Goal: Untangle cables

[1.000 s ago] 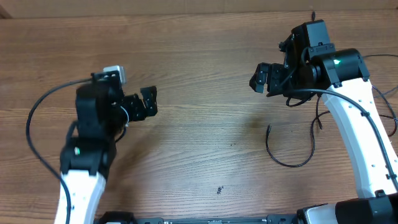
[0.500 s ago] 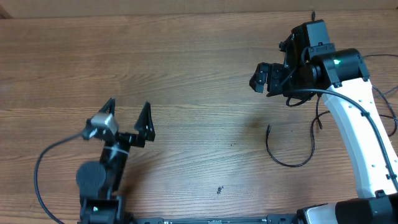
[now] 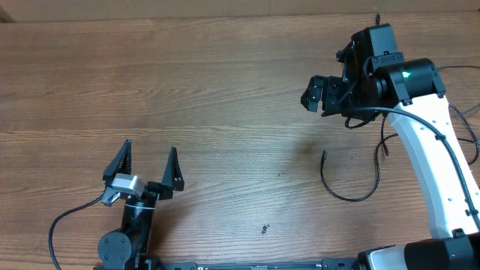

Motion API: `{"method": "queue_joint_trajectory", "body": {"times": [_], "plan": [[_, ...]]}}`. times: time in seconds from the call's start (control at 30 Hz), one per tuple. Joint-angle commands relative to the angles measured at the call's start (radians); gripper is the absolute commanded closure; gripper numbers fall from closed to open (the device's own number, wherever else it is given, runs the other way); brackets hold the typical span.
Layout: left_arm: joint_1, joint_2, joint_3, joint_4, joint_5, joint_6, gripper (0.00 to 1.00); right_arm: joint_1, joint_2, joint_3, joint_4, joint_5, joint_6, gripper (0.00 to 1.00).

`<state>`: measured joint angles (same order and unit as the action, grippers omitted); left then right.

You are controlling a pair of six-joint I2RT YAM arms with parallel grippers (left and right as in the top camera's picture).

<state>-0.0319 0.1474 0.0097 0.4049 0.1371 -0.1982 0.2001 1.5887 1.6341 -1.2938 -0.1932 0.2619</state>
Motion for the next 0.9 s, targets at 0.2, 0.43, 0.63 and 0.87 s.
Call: {"method": "queue_joint_trajectory", "body": {"times": [0.2, 0.43, 0.63, 0.87], "plan": [[0.014, -0.145, -0.005, -0.277, -0.070, 0.073, 0.00, 0.003, -0.004, 0.003, 0.005, 0.009, 0.006, 0.00], [0.014, -0.145, -0.005, -0.397, -0.071, 0.153, 0.01, 0.003, -0.004, 0.003, 0.005, 0.009, 0.006, 0.00], [0.014, -0.145, -0.005, -0.483, -0.087, 0.180, 0.00, 0.003, -0.004, 0.003, 0.005, 0.009, 0.006, 0.00], [0.014, -0.145, -0.005, -0.481, -0.096, 0.180, 0.00, 0.003, -0.004, 0.003, 0.005, 0.010, 0.006, 0.00]]}}
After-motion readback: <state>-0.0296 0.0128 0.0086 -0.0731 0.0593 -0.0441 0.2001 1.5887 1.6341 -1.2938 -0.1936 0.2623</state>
